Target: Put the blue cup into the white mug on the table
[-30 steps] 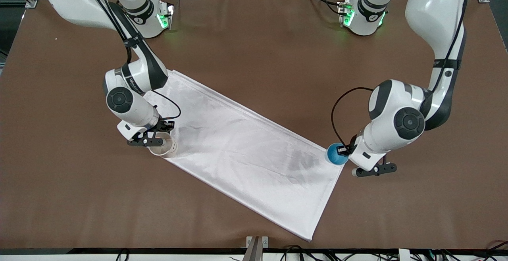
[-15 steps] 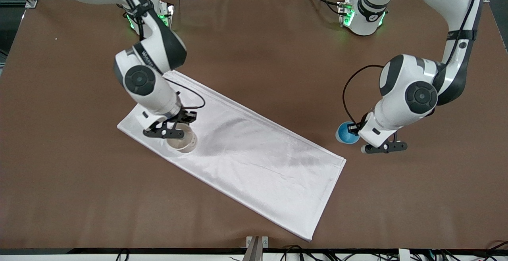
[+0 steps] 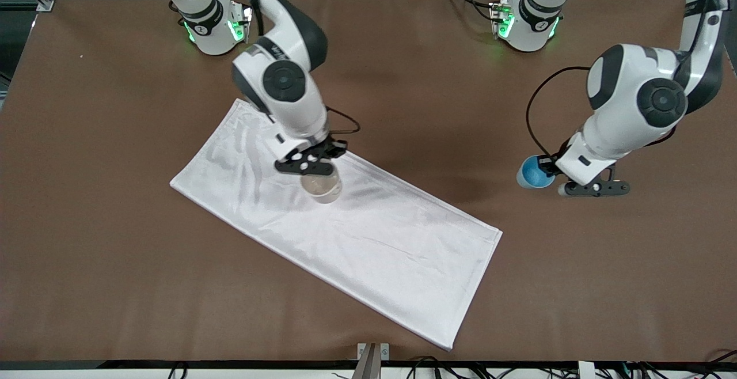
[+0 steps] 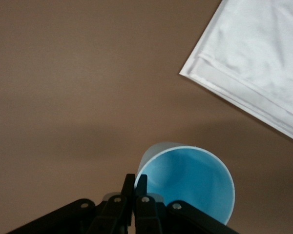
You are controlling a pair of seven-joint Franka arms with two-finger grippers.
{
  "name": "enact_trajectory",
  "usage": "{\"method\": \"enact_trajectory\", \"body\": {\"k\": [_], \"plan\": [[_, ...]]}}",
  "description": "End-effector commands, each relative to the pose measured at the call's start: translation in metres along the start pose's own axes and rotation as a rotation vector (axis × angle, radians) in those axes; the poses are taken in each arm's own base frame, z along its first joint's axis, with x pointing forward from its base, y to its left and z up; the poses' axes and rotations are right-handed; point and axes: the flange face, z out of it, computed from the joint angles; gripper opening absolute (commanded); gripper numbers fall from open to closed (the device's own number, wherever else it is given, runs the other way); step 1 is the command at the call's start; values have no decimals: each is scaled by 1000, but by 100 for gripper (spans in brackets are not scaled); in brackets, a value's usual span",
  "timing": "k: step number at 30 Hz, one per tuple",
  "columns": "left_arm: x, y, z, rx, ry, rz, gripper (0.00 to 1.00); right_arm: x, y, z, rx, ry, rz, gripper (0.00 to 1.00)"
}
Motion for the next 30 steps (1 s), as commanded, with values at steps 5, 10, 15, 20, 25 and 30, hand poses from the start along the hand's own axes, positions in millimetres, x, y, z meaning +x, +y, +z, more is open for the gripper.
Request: {"method": "enact_trajectory", "body": {"k": [5,10,15,20,25,30], "plan": [[-16,10,-4,18,4,37,0,-51,-95,24,-4,63,-1,0],[-16,11,-4,17,2,38,0,-81,-128,32,10,77,-44,0],[-16,11,-4,15,3,37,0,-110,-152,45,43,91,-98,0],[-16,12,-5,13,4,30,0,-134,-170,66,36,134,-150,0],[-16,12,-4,13,3,32,0,-148,-184,89,47,158,-177,0],[-16,11,-4,13,3,30,0,-159,-194,109,69,161,-199,0]]}}
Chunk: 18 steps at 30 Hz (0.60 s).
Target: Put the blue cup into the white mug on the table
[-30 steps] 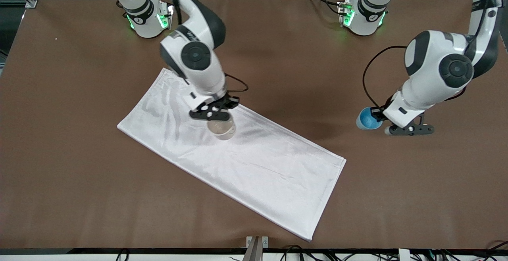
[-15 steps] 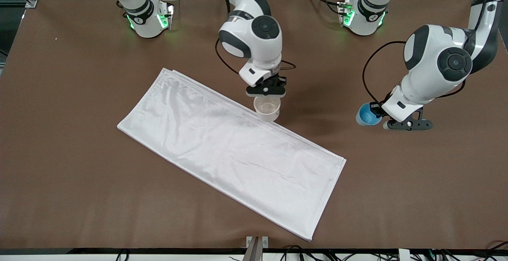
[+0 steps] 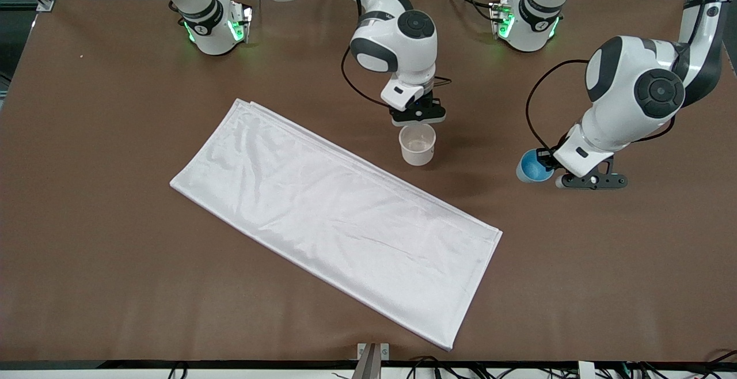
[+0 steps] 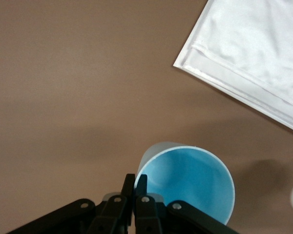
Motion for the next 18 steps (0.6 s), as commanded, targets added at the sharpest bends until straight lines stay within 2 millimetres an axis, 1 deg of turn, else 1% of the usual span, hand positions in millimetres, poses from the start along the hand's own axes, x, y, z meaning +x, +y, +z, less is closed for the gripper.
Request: {"method": "enact_trajectory", "body": {"k": [1,6,9,13,15,18], "plan": [[-6,-1,-5,11,8,1,0,-3,-15,18,14,38,-13,0],[-6,0,-5,10,8,2,0,-12,-23,21,10,55,-24,0],[-6,-1,-5,11,8,1,0,-14,-23,28,6,48,-14,0],[-6,-1,-4,10,6,0,0,-18,-25,30,3,46,-18,0],[-5,-3,-4,6,7,8,0,-20,-26,30,4,44,-18,13],[-4,-6,-3,-3,3,3,0,-21,-25,32,-4,43,-25,14]]}}
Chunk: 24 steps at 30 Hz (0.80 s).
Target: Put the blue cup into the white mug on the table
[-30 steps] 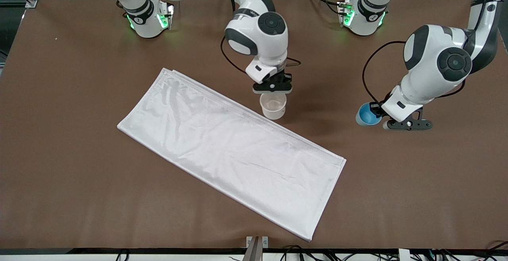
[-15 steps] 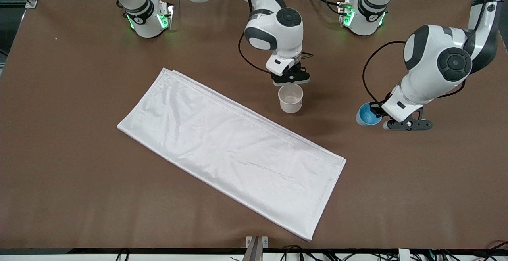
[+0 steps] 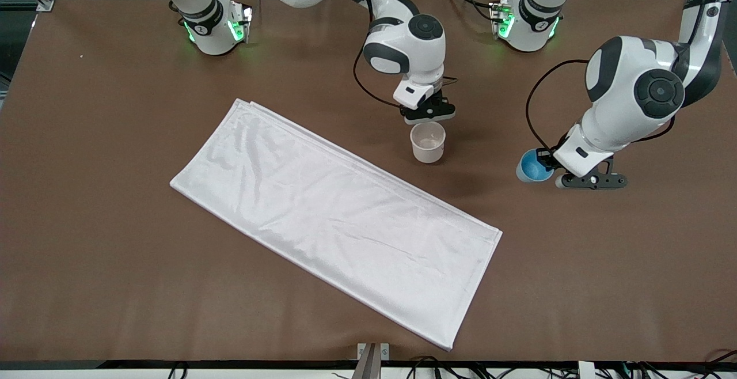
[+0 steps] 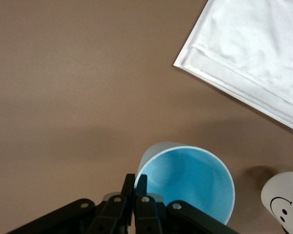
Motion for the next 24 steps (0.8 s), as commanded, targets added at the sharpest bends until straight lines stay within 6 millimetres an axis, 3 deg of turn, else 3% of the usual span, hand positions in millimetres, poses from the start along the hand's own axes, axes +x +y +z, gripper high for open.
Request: {"method": "enact_trajectory", "body": {"k": [1,6,7,8,10,19,24], "plan": [[-4,-4,-1,-7,0,6,0,1,-6,2,-9,23,8,15],[-4,-3,-1,-13,-1,4,0,0,-6,1,-11,19,13,28],[-4,-3,-1,-11,-2,4,0,0,-6,0,-11,17,15,36],[-4,-2,-1,-11,-1,5,0,0,-5,1,-12,14,21,53],[-5,0,-1,-11,-1,5,0,1,-6,-3,-11,24,17,100],[-8,18,-2,-14,-2,-17,0,6,2,-21,-78,-12,36,100],[-17,55,-3,-19,-4,-60,0,21,6,-88,-56,-32,80,100]]}}
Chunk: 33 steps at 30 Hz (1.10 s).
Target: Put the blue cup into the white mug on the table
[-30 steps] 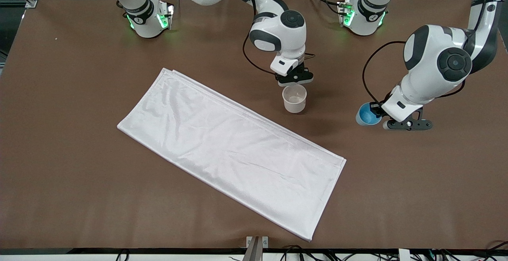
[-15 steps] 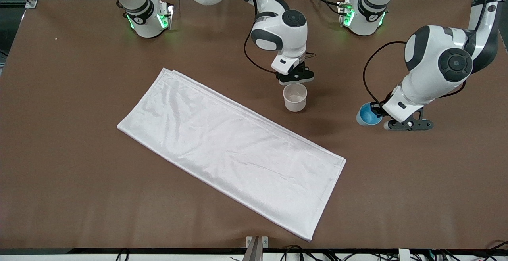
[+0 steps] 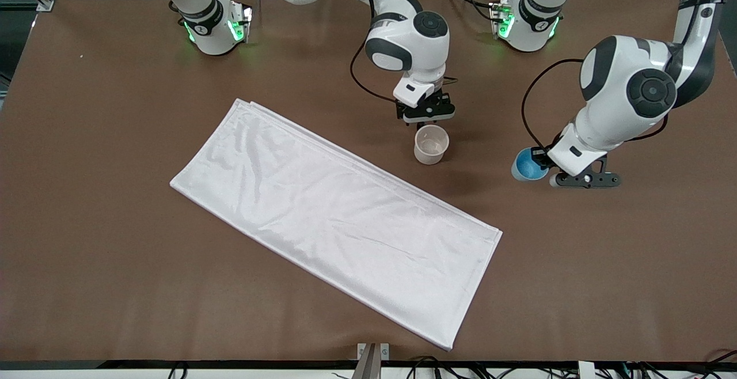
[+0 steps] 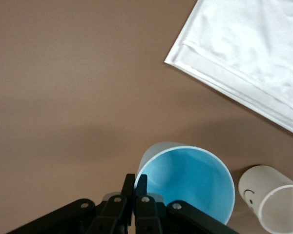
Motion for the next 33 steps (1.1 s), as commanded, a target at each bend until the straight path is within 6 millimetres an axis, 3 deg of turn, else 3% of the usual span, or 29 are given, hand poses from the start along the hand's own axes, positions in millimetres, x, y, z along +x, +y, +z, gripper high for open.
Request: {"method": "enact_trajectory", "body": {"k": [1,7,15,22,26,33], "plan": [[-14,40,-4,-13,0,-57,0,16,14,-81,21,-35,66,100],[-36,88,-2,-4,-36,-130,0,35,50,-174,41,-75,70,100],[-64,147,8,0,-69,-186,0,64,116,-267,63,-95,59,100],[-84,183,22,5,-103,-209,0,92,191,-330,58,-84,59,100],[-90,197,35,5,-120,-211,0,111,243,-351,28,-91,49,100],[-90,203,57,11,-147,-207,0,136,332,-398,-13,-77,9,100]]}}
